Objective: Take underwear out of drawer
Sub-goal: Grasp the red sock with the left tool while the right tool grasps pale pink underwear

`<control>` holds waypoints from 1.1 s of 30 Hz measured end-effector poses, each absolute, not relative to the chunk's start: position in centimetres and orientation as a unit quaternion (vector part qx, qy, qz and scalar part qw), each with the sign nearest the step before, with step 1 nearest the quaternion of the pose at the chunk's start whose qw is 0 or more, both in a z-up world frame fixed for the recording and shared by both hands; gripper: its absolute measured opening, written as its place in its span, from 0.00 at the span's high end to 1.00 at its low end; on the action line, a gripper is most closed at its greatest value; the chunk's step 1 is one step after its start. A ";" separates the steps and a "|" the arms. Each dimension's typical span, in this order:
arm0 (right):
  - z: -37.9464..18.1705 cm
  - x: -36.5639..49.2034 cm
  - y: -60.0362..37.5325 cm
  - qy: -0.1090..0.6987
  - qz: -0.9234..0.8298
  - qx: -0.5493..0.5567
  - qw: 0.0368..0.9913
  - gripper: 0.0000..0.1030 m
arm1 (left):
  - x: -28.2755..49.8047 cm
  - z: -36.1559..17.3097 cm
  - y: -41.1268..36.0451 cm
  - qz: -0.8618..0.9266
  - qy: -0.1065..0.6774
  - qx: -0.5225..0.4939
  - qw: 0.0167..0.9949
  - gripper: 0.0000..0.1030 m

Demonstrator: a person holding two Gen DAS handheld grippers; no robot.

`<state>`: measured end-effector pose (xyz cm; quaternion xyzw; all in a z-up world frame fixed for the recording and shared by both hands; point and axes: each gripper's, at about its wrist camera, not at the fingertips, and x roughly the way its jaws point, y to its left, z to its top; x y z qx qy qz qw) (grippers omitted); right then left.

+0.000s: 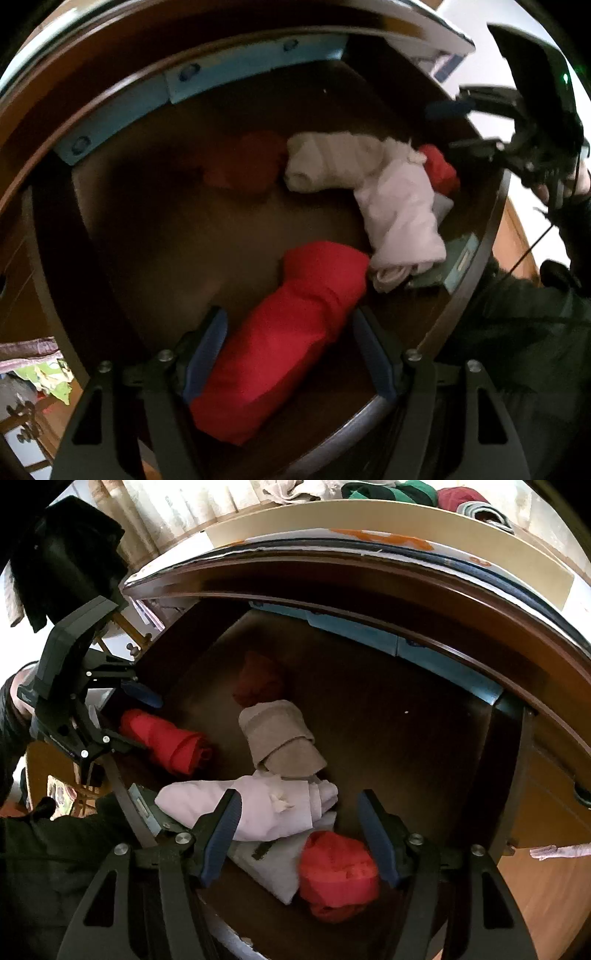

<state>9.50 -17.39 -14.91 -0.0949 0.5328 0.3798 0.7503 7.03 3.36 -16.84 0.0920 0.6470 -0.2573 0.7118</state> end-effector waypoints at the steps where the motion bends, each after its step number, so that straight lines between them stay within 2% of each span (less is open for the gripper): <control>1: -15.0 9.5 -17.4 0.532 0.382 -0.099 0.750 0.35 | 7.1 -17.0 3.3 -0.259 0.651 0.091 0.707 0.30; 8: -15.2 9.6 -16.8 0.527 0.386 -0.133 0.745 0.35 | 8.2 -18.2 3.1 -0.280 0.678 0.066 0.677 0.28; 12: -15.2 9.5 -16.3 0.523 0.391 -0.150 0.742 0.35 | 8.9 -19.0 2.9 -0.275 0.689 0.067 0.668 0.31; 13: -15.2 9.5 -16.2 0.522 0.392 -0.156 0.741 0.35 | 9.0 -19.1 2.8 -0.279 0.689 0.063 0.666 0.37; 17: -15.4 9.3 -15.9 0.516 0.393 -0.175 0.740 0.35 | 8.7 -18.9 2.1 -0.289 0.679 0.075 0.670 0.46; 22: -15.7 9.5 -15.7 0.513 0.392 -0.193 0.739 0.35 | 7.9 -17.9 1.4 -0.283 0.652 0.096 0.696 0.67; 33: -16.3 8.0 -14.2 0.498 0.433 -0.277 0.699 0.35 | 9.3 -14.9 4.9 -0.229 0.577 -0.014 0.784 0.70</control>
